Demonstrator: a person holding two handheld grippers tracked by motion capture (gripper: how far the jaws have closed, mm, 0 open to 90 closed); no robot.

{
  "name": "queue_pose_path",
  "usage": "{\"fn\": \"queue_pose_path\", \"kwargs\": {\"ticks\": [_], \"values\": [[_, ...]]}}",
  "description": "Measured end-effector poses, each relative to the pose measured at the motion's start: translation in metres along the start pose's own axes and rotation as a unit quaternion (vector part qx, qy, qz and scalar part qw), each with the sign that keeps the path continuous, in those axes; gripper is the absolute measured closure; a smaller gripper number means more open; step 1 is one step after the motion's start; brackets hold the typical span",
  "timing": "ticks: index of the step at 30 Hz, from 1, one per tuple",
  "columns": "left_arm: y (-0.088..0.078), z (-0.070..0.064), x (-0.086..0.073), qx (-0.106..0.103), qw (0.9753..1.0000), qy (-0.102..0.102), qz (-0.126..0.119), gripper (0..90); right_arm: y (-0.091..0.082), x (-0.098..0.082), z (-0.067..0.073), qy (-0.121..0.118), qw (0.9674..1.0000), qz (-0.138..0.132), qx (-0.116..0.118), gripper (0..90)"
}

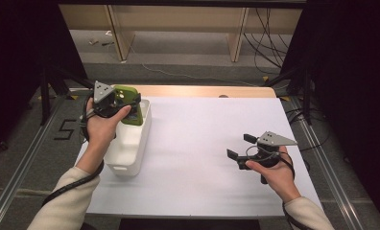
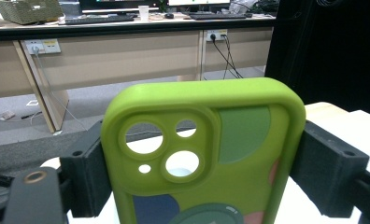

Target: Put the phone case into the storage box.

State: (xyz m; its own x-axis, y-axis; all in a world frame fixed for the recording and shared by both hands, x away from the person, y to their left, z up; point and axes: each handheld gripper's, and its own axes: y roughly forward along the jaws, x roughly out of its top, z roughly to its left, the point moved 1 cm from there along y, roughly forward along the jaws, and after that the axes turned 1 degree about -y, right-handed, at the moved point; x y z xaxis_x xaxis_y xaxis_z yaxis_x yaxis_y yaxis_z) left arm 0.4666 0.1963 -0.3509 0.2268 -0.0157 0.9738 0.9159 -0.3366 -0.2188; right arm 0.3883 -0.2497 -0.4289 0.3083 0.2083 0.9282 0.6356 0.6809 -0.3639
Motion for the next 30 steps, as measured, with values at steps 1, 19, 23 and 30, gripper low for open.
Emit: {"fn": "queue_pose_path", "kwargs": {"ticks": [1, 19, 23, 30], "values": [[0.0002, 0.0002, 0.0002, 0.0, 1.0, -0.001, 0.0, 16.3, 0.0001, -0.0001, 0.0, -0.001, 1.0, 0.0, 0.0, 8.8], [0.0059, 0.0056, -0.002, 0.006, 1.0, -0.002, 0.005, 16.2, -0.0002, 0.0001, 0.0003, -0.001, 1.0, 0.0, 0.0, 8.8], [0.0066, 0.0061, -0.002, 0.007, 1.0, -0.003, 0.005, 16.2, -0.0002, 0.0, 0.0004, -0.001, 1.0, 0.0, 0.0, 8.9], [0.0085, 0.0071, -0.0025, 0.008, 0.9999, -0.003, 0.007, 16.2, -0.0003, -0.0001, 0.0003, -0.001, 1.0, 0.001, 0.0, 8.8]]}}
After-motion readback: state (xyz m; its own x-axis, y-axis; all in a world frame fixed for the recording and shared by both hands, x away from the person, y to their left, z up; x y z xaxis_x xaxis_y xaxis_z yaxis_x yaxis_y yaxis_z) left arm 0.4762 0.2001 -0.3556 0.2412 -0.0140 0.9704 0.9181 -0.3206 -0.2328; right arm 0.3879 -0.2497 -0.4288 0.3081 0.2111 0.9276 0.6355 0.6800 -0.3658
